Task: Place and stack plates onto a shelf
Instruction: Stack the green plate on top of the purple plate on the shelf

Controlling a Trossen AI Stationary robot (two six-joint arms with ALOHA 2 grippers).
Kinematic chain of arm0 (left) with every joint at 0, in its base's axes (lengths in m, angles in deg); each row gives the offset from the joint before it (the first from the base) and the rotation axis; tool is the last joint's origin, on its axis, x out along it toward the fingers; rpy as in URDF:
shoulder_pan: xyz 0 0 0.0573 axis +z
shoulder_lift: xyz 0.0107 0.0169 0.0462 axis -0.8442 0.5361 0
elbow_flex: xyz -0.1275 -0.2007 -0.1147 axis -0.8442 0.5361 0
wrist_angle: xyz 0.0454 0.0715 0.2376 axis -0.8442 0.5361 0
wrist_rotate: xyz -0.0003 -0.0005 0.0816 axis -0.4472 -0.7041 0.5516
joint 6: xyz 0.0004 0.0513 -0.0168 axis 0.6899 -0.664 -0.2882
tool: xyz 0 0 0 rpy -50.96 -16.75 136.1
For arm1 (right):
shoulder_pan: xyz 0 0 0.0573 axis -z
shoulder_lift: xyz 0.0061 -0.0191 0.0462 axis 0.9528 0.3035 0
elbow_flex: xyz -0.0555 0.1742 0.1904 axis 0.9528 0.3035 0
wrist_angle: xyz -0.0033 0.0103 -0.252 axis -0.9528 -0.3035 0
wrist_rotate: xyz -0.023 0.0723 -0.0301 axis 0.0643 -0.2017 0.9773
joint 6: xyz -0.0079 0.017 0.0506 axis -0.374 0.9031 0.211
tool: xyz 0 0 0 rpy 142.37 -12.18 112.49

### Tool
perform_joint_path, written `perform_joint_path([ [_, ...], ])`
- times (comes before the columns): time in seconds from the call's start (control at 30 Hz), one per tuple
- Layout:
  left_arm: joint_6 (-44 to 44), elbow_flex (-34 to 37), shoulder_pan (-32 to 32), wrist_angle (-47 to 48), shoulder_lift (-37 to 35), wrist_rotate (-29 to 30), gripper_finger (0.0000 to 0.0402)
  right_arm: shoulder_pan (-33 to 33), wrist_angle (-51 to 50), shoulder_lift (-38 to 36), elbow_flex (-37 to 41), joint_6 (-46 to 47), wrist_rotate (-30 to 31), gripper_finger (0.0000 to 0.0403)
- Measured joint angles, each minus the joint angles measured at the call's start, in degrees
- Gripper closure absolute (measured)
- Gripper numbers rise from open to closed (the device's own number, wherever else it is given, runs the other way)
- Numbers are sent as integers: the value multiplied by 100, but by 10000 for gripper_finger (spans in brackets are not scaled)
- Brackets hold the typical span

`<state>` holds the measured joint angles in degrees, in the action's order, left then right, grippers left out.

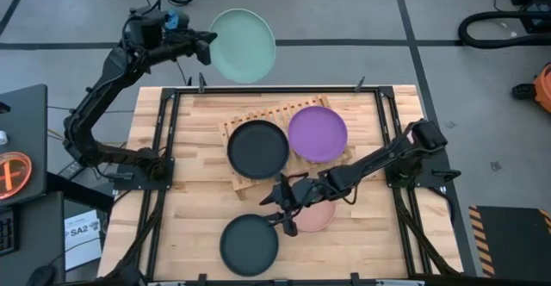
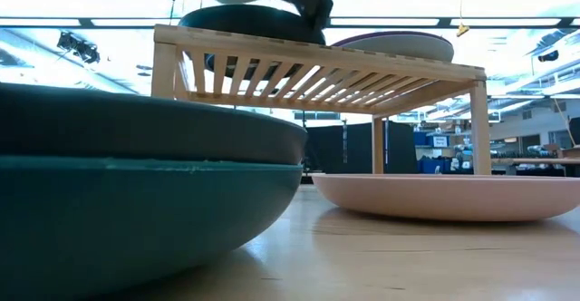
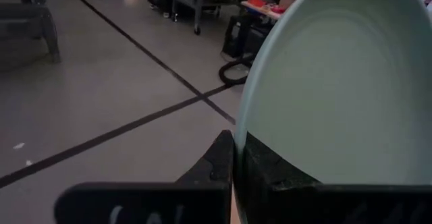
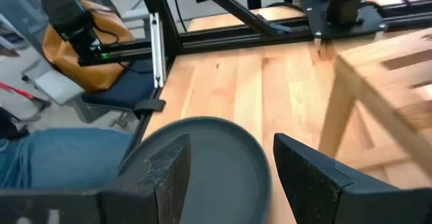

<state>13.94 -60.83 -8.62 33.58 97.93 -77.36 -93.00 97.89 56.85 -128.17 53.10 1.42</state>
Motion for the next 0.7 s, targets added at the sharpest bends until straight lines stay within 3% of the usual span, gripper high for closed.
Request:
perform_joint_path([
  [0.2, -348, 0, 3, 313, -23, 69, 386, 0, 324, 305, 0, 161, 44, 186],
  [0.4, -376, 0, 3, 454, -23, 74, 386, 11, 351, 322, -2, 106, 583, 186],
  [0.7, -373, 0, 3, 486, -23, 72, 385, 103, 337, 318, -2, -15, 846, 186],
])
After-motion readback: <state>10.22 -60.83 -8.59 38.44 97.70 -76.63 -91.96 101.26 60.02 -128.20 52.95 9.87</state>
